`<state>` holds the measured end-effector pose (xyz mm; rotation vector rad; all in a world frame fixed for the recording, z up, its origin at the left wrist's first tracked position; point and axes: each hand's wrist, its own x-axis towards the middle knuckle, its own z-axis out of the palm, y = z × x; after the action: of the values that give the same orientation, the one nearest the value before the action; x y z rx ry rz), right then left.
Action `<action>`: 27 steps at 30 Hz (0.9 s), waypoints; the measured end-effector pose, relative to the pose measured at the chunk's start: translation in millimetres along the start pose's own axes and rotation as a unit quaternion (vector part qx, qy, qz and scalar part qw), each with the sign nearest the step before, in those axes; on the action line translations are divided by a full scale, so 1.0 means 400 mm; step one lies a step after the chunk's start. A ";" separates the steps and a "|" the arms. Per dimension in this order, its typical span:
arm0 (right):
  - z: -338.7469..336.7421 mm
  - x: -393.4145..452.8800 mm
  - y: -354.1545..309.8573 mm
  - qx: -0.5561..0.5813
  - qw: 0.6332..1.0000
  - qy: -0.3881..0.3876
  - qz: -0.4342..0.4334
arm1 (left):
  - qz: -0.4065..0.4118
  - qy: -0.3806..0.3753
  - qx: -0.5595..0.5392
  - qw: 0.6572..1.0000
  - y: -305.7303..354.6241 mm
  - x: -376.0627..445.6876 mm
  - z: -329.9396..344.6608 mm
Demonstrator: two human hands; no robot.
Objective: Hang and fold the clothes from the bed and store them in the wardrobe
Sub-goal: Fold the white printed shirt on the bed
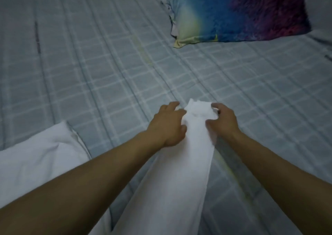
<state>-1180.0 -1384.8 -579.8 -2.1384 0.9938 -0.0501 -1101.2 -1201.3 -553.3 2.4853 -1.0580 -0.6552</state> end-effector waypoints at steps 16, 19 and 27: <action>0.026 0.011 0.041 0.204 0.979 0.013 0.017 | 0.012 0.034 -0.187 0.982 0.101 0.064 0.092; 0.033 -0.021 0.010 0.255 0.966 -0.025 -0.038 | -0.009 0.050 -0.295 0.954 0.117 0.068 0.090; 0.042 -0.129 -0.141 0.284 0.944 -0.080 -0.147 | -0.032 0.136 -0.524 0.840 0.023 -0.022 -0.041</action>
<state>-1174.3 -1317.2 -541.2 -1.7015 0.4785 -0.2715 -1103.1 -1198.6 -532.9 1.5589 -0.3192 -0.6289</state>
